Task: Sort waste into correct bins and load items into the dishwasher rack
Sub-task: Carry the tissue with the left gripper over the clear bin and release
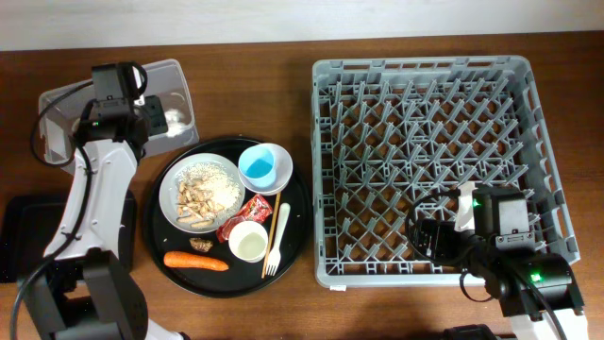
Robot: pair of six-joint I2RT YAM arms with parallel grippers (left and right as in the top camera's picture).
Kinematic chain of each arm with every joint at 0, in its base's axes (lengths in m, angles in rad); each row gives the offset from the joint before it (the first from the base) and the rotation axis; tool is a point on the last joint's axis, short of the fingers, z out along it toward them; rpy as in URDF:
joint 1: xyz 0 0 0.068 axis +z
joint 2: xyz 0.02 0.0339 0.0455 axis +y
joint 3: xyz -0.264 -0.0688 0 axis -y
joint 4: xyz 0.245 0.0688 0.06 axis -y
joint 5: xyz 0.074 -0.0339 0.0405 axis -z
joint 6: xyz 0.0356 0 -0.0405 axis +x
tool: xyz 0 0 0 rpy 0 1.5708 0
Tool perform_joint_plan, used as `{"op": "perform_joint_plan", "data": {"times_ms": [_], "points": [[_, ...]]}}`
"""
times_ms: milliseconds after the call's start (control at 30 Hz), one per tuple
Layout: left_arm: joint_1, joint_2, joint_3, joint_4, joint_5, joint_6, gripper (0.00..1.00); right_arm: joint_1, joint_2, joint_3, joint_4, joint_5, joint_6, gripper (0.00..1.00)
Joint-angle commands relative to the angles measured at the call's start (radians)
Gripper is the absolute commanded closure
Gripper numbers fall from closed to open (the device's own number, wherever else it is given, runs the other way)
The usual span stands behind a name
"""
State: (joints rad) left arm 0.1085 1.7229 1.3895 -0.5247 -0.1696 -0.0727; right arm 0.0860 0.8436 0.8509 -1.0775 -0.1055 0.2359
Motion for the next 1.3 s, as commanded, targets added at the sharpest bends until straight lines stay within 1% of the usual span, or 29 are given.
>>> {"op": "perform_joint_plan", "data": {"times_ms": [0, 133, 267, 367, 433, 633, 833, 1000, 1167, 1267], "points": [[0.006, -0.008, 0.023, 0.012, -0.011, 0.006, 0.46, 0.005, 0.0, 0.021, -0.008, 0.013, 0.005, 0.01], [0.006, -0.03, 0.023, -0.031, 0.003, 0.006, 0.45, 0.005, 0.0, 0.021, -0.009, 0.013, 0.005, 0.01], [0.005, -0.048, 0.023, -0.137, 0.132, 0.006, 0.45, 0.005, 0.0, 0.021, -0.008, 0.013, 0.005, 0.02], [0.004, -0.048, 0.023, -0.167, 0.236, 0.006, 0.45, 0.005, 0.0, 0.021, -0.008, 0.013, 0.005, 0.01], [0.0, -0.048, 0.023, -0.167, 0.272, 0.006, 0.45, 0.005, 0.0, 0.021, -0.008, 0.013, 0.005, 0.01], [-0.07, -0.029, 0.019, -0.131, 0.278, 0.006, 0.46, 0.005, 0.0, 0.021, -0.007, 0.013, 0.005, 0.01], [-0.145, 0.093, 0.019, -0.029, 0.278, 0.006, 0.46, 0.005, 0.0, 0.021, -0.008, 0.013, 0.005, 0.01], [-0.179, 0.203, 0.019, 0.005, 0.278, 0.006, 0.46, 0.005, 0.0, 0.021, -0.008, 0.013, 0.005, 0.01], [-0.187, 0.267, 0.019, 0.032, 0.278, 0.006, 0.47, 0.005, 0.0, 0.021, -0.008, 0.013, 0.005, 0.01], [-0.187, 0.29, 0.019, 0.039, 0.278, 0.006, 0.63, 0.005, 0.0, 0.021, -0.008, 0.013, 0.005, 0.01]]}}
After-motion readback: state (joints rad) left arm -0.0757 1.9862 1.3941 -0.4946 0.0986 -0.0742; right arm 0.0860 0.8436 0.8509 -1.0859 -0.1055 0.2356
